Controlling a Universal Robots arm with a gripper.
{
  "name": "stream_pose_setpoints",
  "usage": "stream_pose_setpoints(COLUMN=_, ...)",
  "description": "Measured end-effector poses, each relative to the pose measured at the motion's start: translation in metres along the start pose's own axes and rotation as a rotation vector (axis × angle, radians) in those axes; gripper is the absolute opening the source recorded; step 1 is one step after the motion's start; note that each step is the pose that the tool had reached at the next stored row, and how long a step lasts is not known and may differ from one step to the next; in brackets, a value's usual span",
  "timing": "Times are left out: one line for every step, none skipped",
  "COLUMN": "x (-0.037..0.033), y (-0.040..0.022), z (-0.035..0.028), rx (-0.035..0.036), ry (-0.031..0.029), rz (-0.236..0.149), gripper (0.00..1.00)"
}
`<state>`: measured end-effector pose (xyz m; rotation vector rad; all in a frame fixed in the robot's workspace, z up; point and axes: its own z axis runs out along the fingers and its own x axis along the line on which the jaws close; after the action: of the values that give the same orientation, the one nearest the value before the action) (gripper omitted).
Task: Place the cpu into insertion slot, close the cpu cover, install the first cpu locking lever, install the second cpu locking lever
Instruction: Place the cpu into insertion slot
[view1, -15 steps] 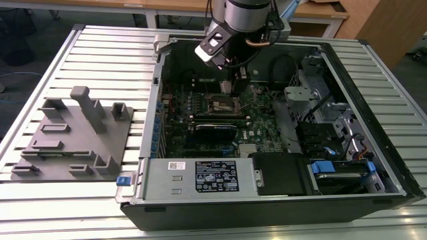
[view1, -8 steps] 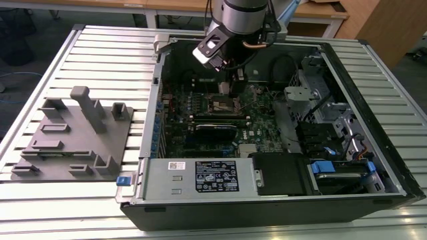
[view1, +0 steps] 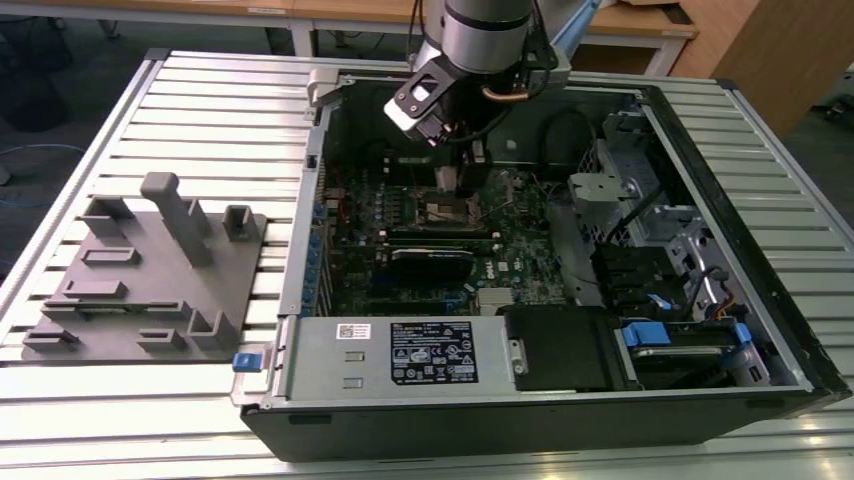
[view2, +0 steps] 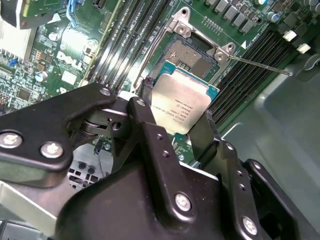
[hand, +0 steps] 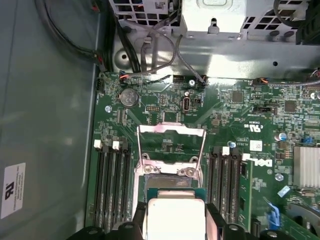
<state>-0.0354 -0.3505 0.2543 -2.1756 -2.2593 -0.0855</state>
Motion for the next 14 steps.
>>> stream_pose_setpoints(x=0.0001, y=0.0000, z=0.0010, rx=-0.0002, ry=-0.0002, rz=0.005, gripper=0.54)
stream_pose_setpoints(x=0.0001, y=-0.0001, z=0.0020, rx=-0.0004, ry=-0.0004, rz=0.010, gripper=0.54)
stream_pose_setpoints(x=0.0002, y=-0.0001, z=0.0033, rx=-0.0006, ry=-0.0005, rz=0.015, gripper=0.54)
stream_pose_setpoints(x=0.0005, y=-0.0002, z=0.0046, rx=-0.0007, ry=-0.0007, rz=0.018, gripper=0.54)
stream_pose_setpoints(x=0.0011, y=-0.0003, z=0.0061, rx=-0.0007, ry=-0.0009, rz=0.020, gripper=0.54)
stream_pose_setpoints(x=0.0019, y=-0.0002, z=0.0076, rx=-0.0008, ry=-0.0009, rz=0.021, gripper=0.54)
stream_pose_setpoints(x=0.0026, y=-0.0002, z=0.0090, rx=-0.0008, ry=-0.0009, rz=0.022, gripper=0.54)
stream_pose_setpoints(x=0.0032, y=-0.0003, z=0.0105, rx=-0.0010, ry=-0.0007, rz=0.023, gripper=0.54)
stream_pose_setpoints(x=0.0037, y=-0.0003, z=0.0118, rx=-0.0010, ry=-0.0008, rz=0.024, gripper=0.54)
stream_pose_setpoints(x=0.0041, y=-0.0003, z=0.0127, rx=-0.0010, ry=-0.0009, rz=0.024, gripper=0.54)
stream_pose_setpoints(x=0.0041, y=-0.0003, z=0.0127, rx=-0.0009, ry=-0.0011, rz=0.024, gripper=0.54)
stream_pose_setpoints(x=0.0041, y=-0.0003, z=0.0127, rx=-0.0009, ry=-0.0010, rz=0.024, gripper=0.54)
stream_pose_setpoints(x=0.0041, y=-0.0003, z=0.0127, rx=-0.0010, ry=-0.0010, rz=0.024, gripper=0.54)
stream_pose_setpoints(x=0.0041, y=-0.0003, z=0.0128, rx=-0.0010, ry=-0.0009, rz=0.024, gripper=0.54)
